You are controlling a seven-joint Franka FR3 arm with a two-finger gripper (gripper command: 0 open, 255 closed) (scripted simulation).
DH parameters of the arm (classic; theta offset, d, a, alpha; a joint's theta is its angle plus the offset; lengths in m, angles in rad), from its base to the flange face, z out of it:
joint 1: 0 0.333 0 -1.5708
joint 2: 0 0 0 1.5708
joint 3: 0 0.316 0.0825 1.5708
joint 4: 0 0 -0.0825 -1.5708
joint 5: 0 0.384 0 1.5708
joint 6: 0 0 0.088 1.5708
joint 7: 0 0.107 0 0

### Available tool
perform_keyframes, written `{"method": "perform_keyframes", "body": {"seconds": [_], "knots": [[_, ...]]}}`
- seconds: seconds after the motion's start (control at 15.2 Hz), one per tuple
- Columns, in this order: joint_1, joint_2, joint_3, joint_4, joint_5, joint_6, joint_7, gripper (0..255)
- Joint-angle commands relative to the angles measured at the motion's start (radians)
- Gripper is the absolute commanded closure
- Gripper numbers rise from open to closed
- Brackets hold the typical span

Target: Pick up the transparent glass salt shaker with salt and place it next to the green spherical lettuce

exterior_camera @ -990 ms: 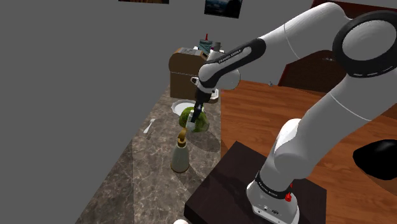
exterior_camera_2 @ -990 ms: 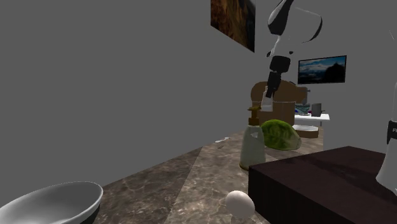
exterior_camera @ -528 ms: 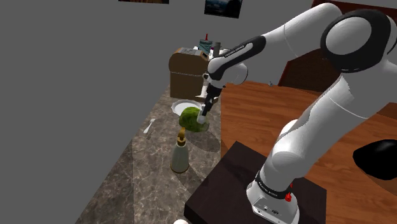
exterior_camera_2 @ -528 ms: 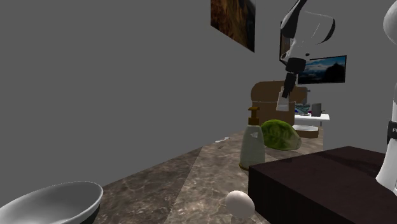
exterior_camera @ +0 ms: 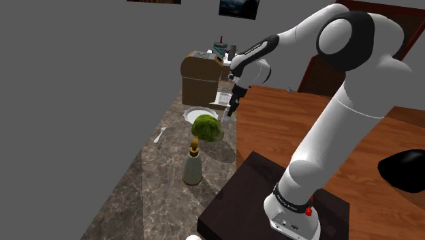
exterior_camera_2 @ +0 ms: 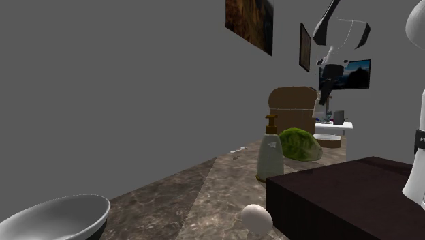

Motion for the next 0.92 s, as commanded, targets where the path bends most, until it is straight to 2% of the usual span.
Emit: {"method": "perform_keyframes", "body": {"seconds": [0.0,0.26,0.86], "knots": [[-0.024,0.039,-0.034,0.047,0.013,-0.031,-0.064,255],[-0.077,0.161,-0.091,0.185,0.069,-0.104,-0.195,255],[-0.089,0.249,-0.074,0.152,0.157,-0.015,-0.276,255]]}}
